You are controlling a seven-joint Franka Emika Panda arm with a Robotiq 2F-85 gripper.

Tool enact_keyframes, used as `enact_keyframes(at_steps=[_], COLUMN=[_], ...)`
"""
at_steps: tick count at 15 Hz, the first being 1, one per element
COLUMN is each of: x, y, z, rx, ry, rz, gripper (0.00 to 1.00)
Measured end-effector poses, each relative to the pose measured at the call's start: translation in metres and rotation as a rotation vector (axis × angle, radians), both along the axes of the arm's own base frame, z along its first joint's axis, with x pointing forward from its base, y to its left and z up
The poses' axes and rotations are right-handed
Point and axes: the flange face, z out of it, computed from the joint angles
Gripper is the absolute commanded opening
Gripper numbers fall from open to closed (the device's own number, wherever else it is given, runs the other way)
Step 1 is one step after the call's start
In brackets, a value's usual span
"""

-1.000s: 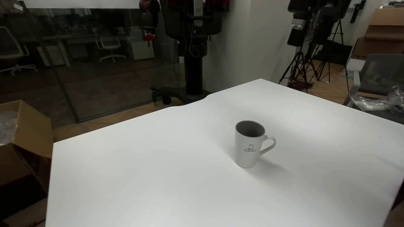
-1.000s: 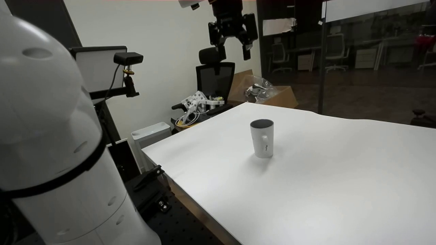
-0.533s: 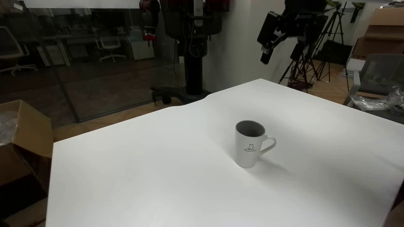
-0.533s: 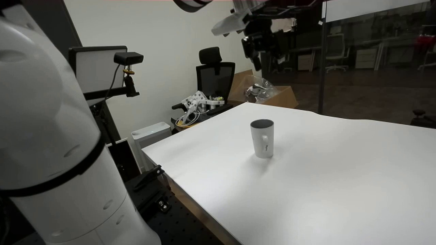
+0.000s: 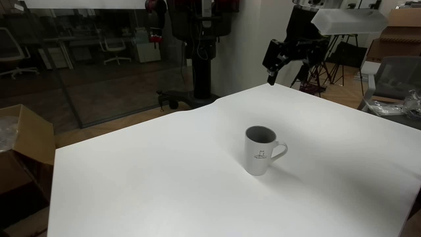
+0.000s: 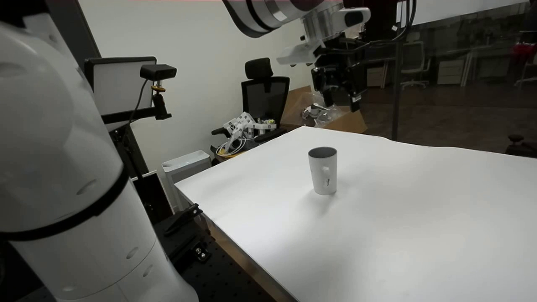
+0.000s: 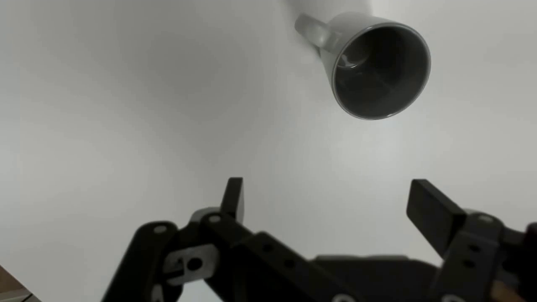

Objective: Move the white mug from left to right

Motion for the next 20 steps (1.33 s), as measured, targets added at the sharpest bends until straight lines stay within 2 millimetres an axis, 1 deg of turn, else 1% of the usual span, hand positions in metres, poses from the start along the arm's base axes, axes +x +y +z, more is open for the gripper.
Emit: enact_keyframes(at_steps=[2, 6, 8, 9, 13, 15, 17, 20], x=[0.000, 0.003, 0.006, 0.006, 0.006, 0.006, 0.008, 0.018], y=[0.002, 0.012, 0.015, 0.015, 0.014, 0.012, 0.007, -0.004], z=[-0.011, -0.047, -0.061, -0.063, -0.062, -0.065, -0.074, -0.093], rx=[0.029, 0.128, 0.140, 0.140, 0.139, 0.139, 0.138, 0.125], ry=[0.025, 0.104, 0.137, 0.140, 0.137, 0.141, 0.146, 0.162], rz=[0.031, 0.115, 0.135, 0.135, 0.134, 0.128, 0.115, 0.096], gripper=[1.00, 1.00, 1.00, 1.00, 1.00, 1.00, 1.00, 1.00])
